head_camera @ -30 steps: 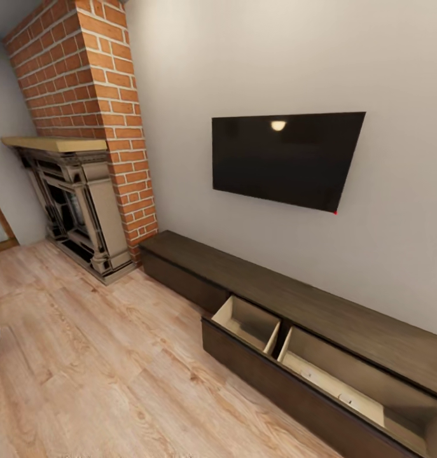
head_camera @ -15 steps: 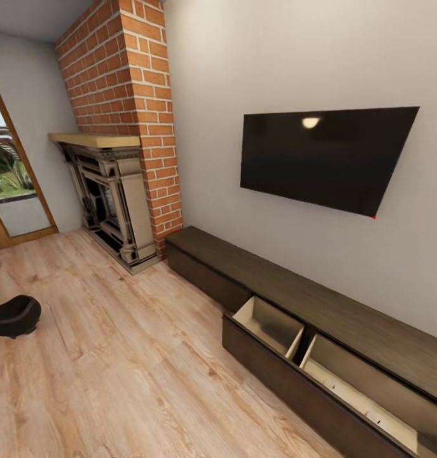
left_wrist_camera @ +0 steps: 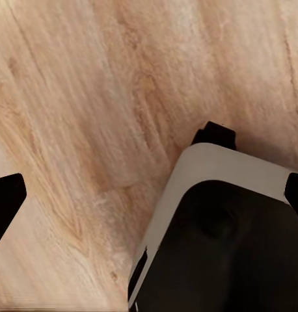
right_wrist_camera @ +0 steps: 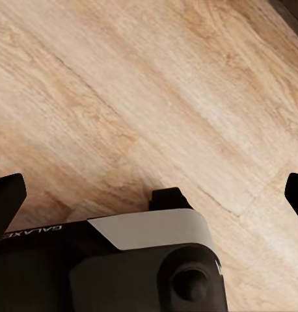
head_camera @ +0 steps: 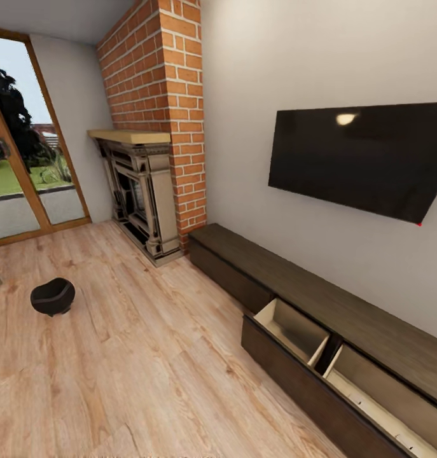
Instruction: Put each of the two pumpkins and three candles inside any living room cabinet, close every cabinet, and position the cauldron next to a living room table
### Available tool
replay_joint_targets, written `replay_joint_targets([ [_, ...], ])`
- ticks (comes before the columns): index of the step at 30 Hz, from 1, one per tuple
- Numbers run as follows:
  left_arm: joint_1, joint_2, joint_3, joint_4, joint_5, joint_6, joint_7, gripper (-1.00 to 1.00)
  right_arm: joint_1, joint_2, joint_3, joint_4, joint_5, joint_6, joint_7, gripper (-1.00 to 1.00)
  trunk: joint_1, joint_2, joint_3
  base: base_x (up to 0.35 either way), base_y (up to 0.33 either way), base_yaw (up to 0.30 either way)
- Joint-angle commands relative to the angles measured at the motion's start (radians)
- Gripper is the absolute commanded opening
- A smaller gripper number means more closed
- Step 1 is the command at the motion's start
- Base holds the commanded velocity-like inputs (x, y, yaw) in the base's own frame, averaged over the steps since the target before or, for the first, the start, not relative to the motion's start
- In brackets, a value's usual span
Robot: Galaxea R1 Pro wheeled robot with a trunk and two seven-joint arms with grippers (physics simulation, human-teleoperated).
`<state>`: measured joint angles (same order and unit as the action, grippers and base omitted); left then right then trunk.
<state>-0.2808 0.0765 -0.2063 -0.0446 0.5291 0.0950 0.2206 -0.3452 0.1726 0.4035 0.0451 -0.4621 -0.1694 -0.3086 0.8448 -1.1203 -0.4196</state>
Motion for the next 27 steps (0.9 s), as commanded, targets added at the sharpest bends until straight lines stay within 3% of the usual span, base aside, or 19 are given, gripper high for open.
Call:
replay_joint_targets([
  [1, 0.0, 0.0, -0.008, -0.003, 0.008, 0.007, 0.005, 1.0, -0.001, 0.001, 0.009, 0.004, -0.01, -0.007, 0.0, 1.0, 0.0, -0.001, -0.002, 0.0, 0.0, 0.248],
  [10, 0.001, -0.005, -0.01, -0.003, 0.0, 0.006, 0.004, 1.0, -0.001, 0.001, 0.011, 0.003, -0.009, 0.0, 0.003, 1.0, 0.0, -0.001, -0.011, 0.0, 0.0, 0.235],
  [16, 0.002, -0.048, -0.004, -0.012, 0.005, 0.007, 0.002, 1.0, -0.001, 0.001, 0.017, 0.0, 0.0, 0.002, 0.005, 1.0, 0.0, -0.001, -0.018, 0.0, 0.0, 0.218],
  [18, -0.002, -0.035, 0.0, -0.019, 0.007, 0.01, 0.003, 1.0, -0.001, 0.001, 0.036, -0.018, 0.02, 0.005, 0.005, 1.0, 0.0, -0.001, -0.02, 0.0, 0.0, 0.212],
  [22, -0.01, 0.017, 0.018, -0.088, 0.012, 0.021, 0.004, 1.0, -0.003, 0.002, 0.049, -0.09, 0.033, 0.029, 0.004, 1.0, 0.0, -0.001, -0.025, 0.02, 0.008, 0.202],
  [24, -0.012, 0.029, 0.043, -0.159, 0.021, 0.031, 0.006, 1.0, -0.004, 0.002, 0.051, -0.167, 0.035, 0.087, 0.004, 1.0, 0.0, -0.001, -0.028, 0.123, 0.049, 0.176],
  [27, -0.016, 0.06, 0.083, -0.26, 0.047, 0.116, 0.01, 1.0, -0.004, -0.005, 0.051, -0.314, 0.036, 0.204, 0.002, 1.0, 0.0, -0.001, -0.032, 0.229, 0.067, 0.166],
])
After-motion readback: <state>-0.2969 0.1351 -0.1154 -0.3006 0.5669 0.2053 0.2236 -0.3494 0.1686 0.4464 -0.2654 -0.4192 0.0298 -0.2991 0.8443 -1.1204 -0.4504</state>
